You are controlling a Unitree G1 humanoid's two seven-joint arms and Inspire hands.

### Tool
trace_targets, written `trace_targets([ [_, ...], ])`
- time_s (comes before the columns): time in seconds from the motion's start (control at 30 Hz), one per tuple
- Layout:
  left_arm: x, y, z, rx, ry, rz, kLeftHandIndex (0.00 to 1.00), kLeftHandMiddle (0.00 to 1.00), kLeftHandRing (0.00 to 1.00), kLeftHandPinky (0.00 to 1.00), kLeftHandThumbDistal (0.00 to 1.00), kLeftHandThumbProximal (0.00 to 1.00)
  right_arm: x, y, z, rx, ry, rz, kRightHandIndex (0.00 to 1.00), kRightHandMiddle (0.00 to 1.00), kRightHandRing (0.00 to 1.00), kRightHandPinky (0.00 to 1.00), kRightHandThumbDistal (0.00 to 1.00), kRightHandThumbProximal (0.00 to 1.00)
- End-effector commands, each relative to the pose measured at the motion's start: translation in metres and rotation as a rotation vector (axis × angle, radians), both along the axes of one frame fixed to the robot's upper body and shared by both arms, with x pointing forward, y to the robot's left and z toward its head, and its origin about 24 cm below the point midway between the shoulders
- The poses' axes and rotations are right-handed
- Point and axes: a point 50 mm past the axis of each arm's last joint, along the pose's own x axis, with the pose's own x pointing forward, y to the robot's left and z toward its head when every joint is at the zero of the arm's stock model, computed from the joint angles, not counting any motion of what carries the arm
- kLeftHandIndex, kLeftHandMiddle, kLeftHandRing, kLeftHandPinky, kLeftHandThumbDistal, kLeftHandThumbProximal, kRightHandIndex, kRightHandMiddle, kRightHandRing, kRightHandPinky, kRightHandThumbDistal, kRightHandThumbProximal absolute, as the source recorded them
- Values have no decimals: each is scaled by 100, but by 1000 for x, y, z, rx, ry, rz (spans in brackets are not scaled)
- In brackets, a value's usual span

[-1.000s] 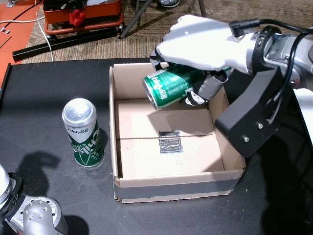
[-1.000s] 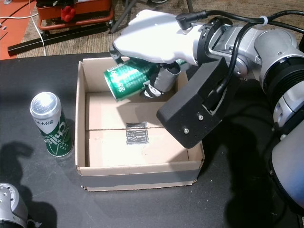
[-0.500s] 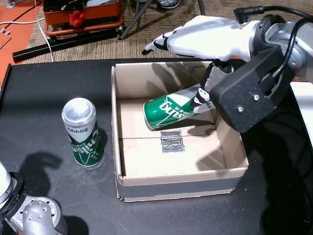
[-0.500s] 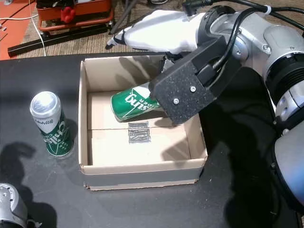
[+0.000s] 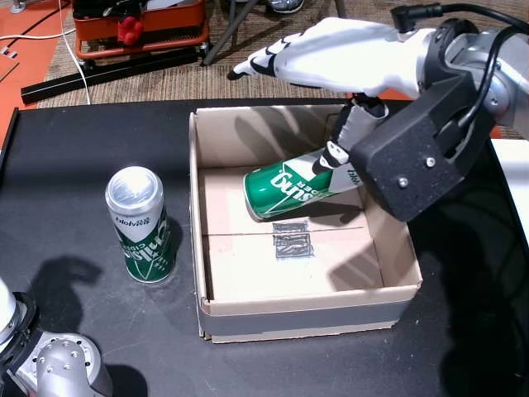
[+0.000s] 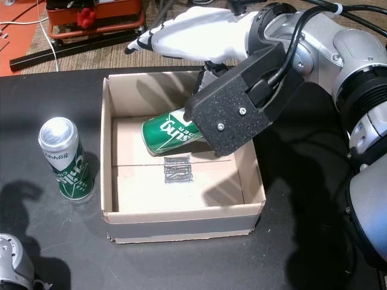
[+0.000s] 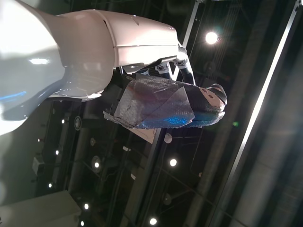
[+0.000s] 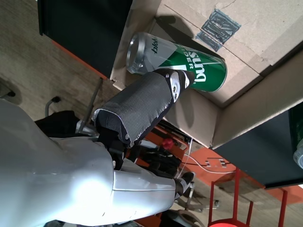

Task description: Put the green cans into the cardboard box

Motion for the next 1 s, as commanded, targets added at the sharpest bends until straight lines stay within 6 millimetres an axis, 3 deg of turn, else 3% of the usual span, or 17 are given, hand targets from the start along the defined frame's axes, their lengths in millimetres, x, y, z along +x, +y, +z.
trace_targets([
  [0.0, -16, -31, -29, -149, 90, -12, 35, 48, 71, 80, 38, 78, 1, -2, 2, 9, -1, -15, 81, 96, 100, 100, 100, 38],
  [0.27, -15, -30, -30, -152, 76, -32, 36, 48, 72, 79, 40, 73, 2, -7, 10, 46, -27, -31, 81, 95, 100, 100, 100, 41],
  [0.43, -14, -32, -29, -151, 67, -44, 37, 49, 72, 80, 40, 72, 1, -19, 18, 193, -47, -36, 80, 92, 100, 99, 100, 39],
  [0.53, -15, -30, -30, -144, 83, -24, 36, 49, 72, 81, 41, 72, 0, -30, 26, 286, -69, -44, 82, 93, 100, 100, 100, 38],
  [0.63, -14, -29, -31, -145, 77, -46, 37, 49, 73, 81, 41, 69, -3, -42, 30, 365, -96, -50, 79, 90, 99, 100, 100, 45],
  [0.87, -13, -29, -31, -152, 79, -61, 36, 48, 71, 78, 43, 66, -10, -76, 28, 499, -131, -100, 77, 87, 100, 98, 100, 49],
  [0.97, -13, -29, -32, -142, 87, -61, 36, 48, 71, 78, 43, 67, -13, -90, 26, 557, -141, -132, 75, 87, 99, 97, 100, 45],
])
